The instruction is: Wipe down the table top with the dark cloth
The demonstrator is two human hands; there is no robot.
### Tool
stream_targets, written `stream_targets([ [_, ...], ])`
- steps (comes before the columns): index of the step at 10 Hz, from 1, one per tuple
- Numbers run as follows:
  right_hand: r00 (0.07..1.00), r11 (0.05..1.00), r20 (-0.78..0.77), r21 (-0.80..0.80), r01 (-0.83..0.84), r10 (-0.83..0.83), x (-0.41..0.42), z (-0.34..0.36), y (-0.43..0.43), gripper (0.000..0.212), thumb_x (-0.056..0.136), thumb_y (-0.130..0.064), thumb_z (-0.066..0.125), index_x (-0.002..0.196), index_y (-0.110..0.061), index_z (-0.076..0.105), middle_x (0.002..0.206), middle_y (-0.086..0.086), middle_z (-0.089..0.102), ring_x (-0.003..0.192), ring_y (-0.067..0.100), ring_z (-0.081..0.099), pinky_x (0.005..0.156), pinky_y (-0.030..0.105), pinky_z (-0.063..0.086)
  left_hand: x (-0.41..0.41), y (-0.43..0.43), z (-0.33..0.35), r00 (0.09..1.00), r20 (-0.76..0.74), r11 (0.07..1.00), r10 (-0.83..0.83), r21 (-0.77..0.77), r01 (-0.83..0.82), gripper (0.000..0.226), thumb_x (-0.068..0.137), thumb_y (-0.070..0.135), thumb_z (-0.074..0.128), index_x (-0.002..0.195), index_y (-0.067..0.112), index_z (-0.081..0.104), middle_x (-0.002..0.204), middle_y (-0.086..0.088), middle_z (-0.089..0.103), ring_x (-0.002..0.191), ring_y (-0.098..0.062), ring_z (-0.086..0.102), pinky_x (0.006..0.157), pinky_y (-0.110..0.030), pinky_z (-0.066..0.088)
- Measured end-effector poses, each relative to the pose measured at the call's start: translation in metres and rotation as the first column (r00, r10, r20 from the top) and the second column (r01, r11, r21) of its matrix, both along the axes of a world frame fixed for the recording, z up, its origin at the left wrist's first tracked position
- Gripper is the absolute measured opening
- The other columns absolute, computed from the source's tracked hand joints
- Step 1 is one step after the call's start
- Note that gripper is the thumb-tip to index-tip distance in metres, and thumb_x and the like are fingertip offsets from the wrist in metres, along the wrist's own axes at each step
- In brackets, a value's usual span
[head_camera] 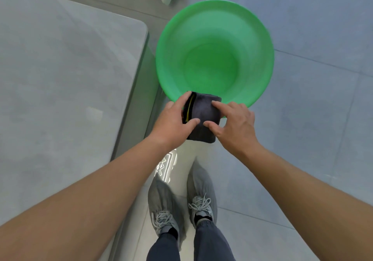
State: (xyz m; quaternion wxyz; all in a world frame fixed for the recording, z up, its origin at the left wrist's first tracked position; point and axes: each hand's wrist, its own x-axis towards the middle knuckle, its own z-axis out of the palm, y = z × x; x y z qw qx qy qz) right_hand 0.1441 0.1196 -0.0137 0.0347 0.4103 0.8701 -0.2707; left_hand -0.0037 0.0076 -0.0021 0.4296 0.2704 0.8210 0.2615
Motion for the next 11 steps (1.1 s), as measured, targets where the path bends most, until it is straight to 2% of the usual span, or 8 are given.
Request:
stream_targets([
  [2,0.999,0.998,-0.024,0.044,-0.036,0.037,0.006,-0.007,0.002,0.062,0.078,-0.055,0.074,0.132,-0.026,0.062,0.112,0.002,0.055,0.108,0.026,0.045,0.084,0.03,0.021,-0.007,0.003,0.002,0.954,-0.23,0.981,-0.193,-0.055,0.186,0.095,0.076,0.044,0.08,0.152,0.044,0.024,0.118,-0.002,0.034,0.118,-0.024,0.036,0.108,-0.042,0.035],
  [3,0.999,0.998,0.009,0.031,-0.052,0.052,0.009,-0.009,0.003,0.07,0.074,-0.06,0.074,0.135,-0.029,0.059,0.132,0.005,0.051,0.124,0.028,0.04,0.096,0.04,0.028,-0.011,0.004,0.001,0.911,-0.3,0.959,-0.283,-0.101,0.265,0.09,0.074,0.045,0.082,0.149,0.043,0.033,0.131,-0.004,0.031,0.127,-0.024,0.029,0.112,-0.044,0.03],
  [4,0.997,0.997,0.03,0.018,-0.072,0.071,0.011,-0.009,0.002,0.076,0.071,-0.061,0.075,0.138,-0.03,0.055,0.137,0.006,0.049,0.128,0.029,0.037,0.1,0.043,0.03,-0.013,0.003,-0.001,0.884,-0.343,0.948,-0.317,-0.106,0.299,0.095,0.072,0.044,0.083,0.15,0.044,0.03,0.135,-0.005,0.03,0.127,-0.025,0.028,0.111,-0.044,0.029],
  [5,0.997,0.998,0.034,0.024,-0.063,0.062,0.011,-0.011,0.002,0.074,0.072,-0.058,0.076,0.138,-0.03,0.055,0.137,0.006,0.05,0.128,0.029,0.037,0.1,0.044,0.03,-0.014,0.001,-0.004,0.864,-0.387,0.946,-0.322,-0.083,0.315,0.086,0.073,0.042,0.083,0.146,0.042,0.039,0.134,-0.006,0.032,0.126,-0.025,0.031,0.108,-0.044,0.032],
  [6,0.998,0.998,0.035,0.037,-0.048,0.047,0.01,-0.011,0.0,0.07,0.074,-0.055,0.077,0.136,-0.028,0.057,0.136,0.006,0.05,0.128,0.029,0.037,0.1,0.043,0.029,-0.012,0.001,-0.007,0.84,-0.439,0.945,-0.319,-0.076,0.319,0.06,0.076,0.042,0.081,0.131,0.038,0.058,0.131,-0.006,0.036,0.122,-0.026,0.033,0.106,-0.044,0.034],
  [7,0.998,0.998,0.046,0.041,-0.036,0.034,0.007,-0.01,-0.001,0.067,0.076,-0.054,0.077,0.135,-0.027,0.058,0.135,0.006,0.051,0.128,0.029,0.037,0.1,0.043,0.029,-0.011,0.003,-0.009,0.847,-0.448,0.957,-0.286,-0.082,0.279,0.058,0.076,0.044,0.08,0.13,0.038,0.059,0.127,-0.005,0.037,0.12,-0.025,0.034,0.105,-0.042,0.033],
  [9,0.996,0.999,0.083,0.0,-0.032,0.032,0.005,-0.002,0.0,0.07,0.078,-0.054,0.075,0.139,-0.028,0.054,0.136,0.006,0.05,0.129,0.027,0.036,0.102,0.042,0.029,-0.012,0.004,-0.002,0.923,-0.313,0.975,-0.223,-0.053,0.217,0.071,0.078,0.044,0.079,0.142,0.039,0.048,0.12,-0.001,0.037,0.117,-0.021,0.035,0.106,-0.042,0.036],
  [11,1.0,1.0,0.015,-0.011,0.024,-0.024,0.011,0.024,0.0,0.064,0.08,-0.051,0.074,0.134,-0.021,0.058,0.132,0.007,0.055,0.126,0.027,0.042,0.104,0.043,0.036,-0.014,-0.012,0.026,1.0,-0.004,0.997,-0.03,0.075,0.03,0.074,0.08,0.04,0.079,0.144,0.035,0.042,0.126,-0.001,0.044,0.119,-0.019,0.048,0.104,-0.036,0.043],
])
